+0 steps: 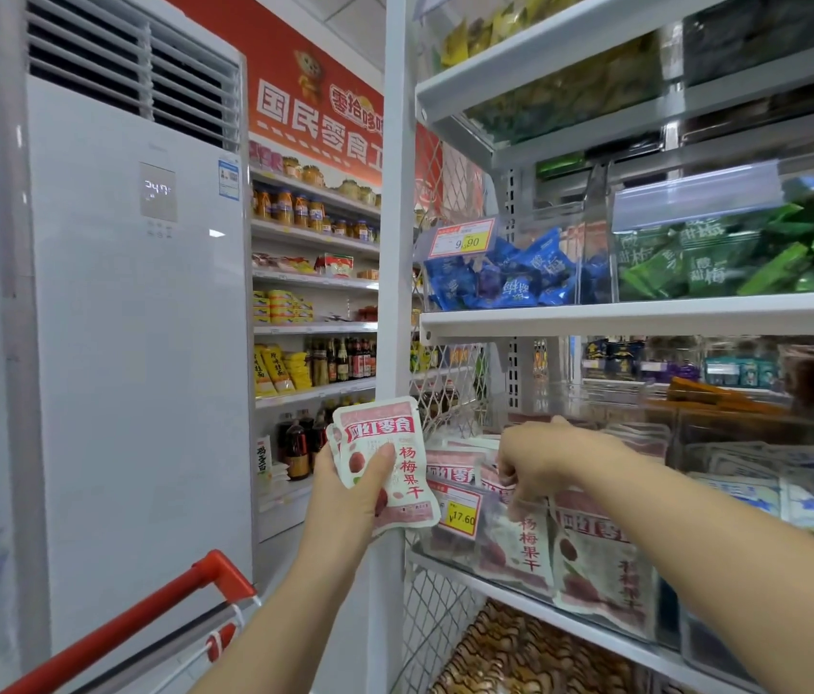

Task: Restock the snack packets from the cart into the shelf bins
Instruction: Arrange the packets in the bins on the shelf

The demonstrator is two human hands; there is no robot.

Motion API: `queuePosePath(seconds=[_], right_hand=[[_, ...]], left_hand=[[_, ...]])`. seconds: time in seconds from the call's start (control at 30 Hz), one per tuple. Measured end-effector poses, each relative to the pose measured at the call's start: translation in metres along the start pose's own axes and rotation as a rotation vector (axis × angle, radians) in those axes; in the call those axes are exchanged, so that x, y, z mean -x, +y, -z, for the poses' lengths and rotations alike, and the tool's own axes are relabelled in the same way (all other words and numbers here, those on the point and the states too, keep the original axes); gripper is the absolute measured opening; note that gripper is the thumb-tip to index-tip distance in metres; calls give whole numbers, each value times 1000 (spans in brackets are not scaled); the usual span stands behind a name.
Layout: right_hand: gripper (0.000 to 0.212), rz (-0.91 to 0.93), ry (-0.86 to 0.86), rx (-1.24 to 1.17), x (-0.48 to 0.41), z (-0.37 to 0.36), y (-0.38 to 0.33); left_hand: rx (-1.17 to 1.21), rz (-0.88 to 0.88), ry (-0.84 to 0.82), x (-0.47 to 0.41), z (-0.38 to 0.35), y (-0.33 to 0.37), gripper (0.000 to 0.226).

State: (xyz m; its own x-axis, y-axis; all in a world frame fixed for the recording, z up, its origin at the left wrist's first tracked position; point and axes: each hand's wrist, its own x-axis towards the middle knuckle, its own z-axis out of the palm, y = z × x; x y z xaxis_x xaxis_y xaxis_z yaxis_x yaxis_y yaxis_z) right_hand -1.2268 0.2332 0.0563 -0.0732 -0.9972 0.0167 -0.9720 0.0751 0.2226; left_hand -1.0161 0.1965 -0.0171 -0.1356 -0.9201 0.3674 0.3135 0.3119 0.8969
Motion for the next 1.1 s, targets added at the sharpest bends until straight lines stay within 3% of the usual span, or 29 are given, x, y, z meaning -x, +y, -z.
queuePosePath(seconds=[0.17,0.27,0.37,0.43,0.5,0.57,0.63,0.73,0.83,0.97,1.1], right_hand=[[41,-73,-146,3,9,13,-3],[58,-94,-187,45,15,24,-14],[40,-112,-149,-5,16,21,-10],[40,-126,-121,-114,21,19,-2],[25,-92,-11,-195,29,17,3],[41,-35,218,-352,36,22,-1],[55,97,374,-663,43,31,-17],[64,186,329,-895,44,37,-40],[51,160,329,-1015,37,33,-41],[28,228,175,-1024,39,33,-29],[20,187,251,-1015,37,28,-24]], left_hand=[[-9,0,-5,6,1,5,44],[-14,1,-11,8,5,8,45],[-30,-4,-17,8,8,8,46],[-38,-8,-30,8,9,9,46],[-46,-12,-51,7,9,9,47],[-51,-17,-77,7,7,10,47],[-59,-34,-104,8,2,12,48],[-85,-78,-119,13,-9,16,53],[-141,-118,-62,11,-15,20,61],[-85,-101,-62,8,-19,23,36],[65,-18,48,-3,-11,17,16]])
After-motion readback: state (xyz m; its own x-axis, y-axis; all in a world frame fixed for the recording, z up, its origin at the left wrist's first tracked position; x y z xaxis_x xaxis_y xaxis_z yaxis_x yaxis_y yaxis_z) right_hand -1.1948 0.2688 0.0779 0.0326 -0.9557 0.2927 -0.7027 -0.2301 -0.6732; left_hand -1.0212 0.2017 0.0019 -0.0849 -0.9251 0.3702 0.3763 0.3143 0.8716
